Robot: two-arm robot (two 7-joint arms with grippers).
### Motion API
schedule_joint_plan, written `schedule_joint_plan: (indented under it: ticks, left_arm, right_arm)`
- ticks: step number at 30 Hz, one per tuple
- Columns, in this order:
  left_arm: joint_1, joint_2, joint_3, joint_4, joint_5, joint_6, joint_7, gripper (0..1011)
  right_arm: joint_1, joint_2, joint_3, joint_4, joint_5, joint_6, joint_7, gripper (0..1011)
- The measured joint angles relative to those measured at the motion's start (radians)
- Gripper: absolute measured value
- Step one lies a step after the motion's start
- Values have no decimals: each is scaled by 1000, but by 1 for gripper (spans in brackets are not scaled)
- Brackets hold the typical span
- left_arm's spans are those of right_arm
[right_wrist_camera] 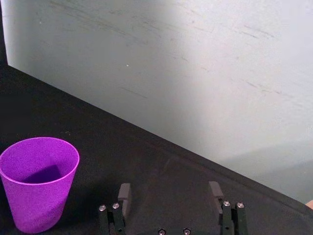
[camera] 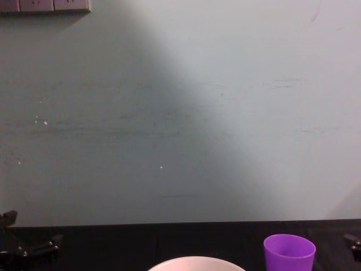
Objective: Pick up the cup and pour the mung beans from the cup into the bowl.
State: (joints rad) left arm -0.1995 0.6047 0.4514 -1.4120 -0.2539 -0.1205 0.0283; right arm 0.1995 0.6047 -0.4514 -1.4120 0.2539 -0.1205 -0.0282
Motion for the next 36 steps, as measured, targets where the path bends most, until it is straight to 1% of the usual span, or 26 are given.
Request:
schedule_joint_plan:
  ticks: [11, 14, 18, 26, 31, 36]
  left_arm:
    - [0, 0, 0, 0, 0, 0, 0, 1000]
    - [0, 0, 0, 0, 0, 0, 0, 1000]
    - [0, 0, 0, 0, 0, 0, 0, 1000]
    - [0, 0, 0, 0, 0, 0, 0, 1000]
    - [0, 0, 0, 0, 0, 0, 0, 1000]
    - [0, 0, 0, 0, 0, 0, 0, 1000]
  right_arm:
    - [0, 0, 0, 0, 0, 0, 0, 1003]
    - [-6, 0, 5, -1, -4, 0, 0, 1003]
    - [-32, 5, 15, -22, -16, 2, 5, 1003]
    - [-87, 22, 13, -77, -42, 21, 30, 1003]
    - [-125, 23, 16, -110, -16, 19, 77, 1003]
    - [-135, 5, 16, -116, 8, 13, 119, 1003]
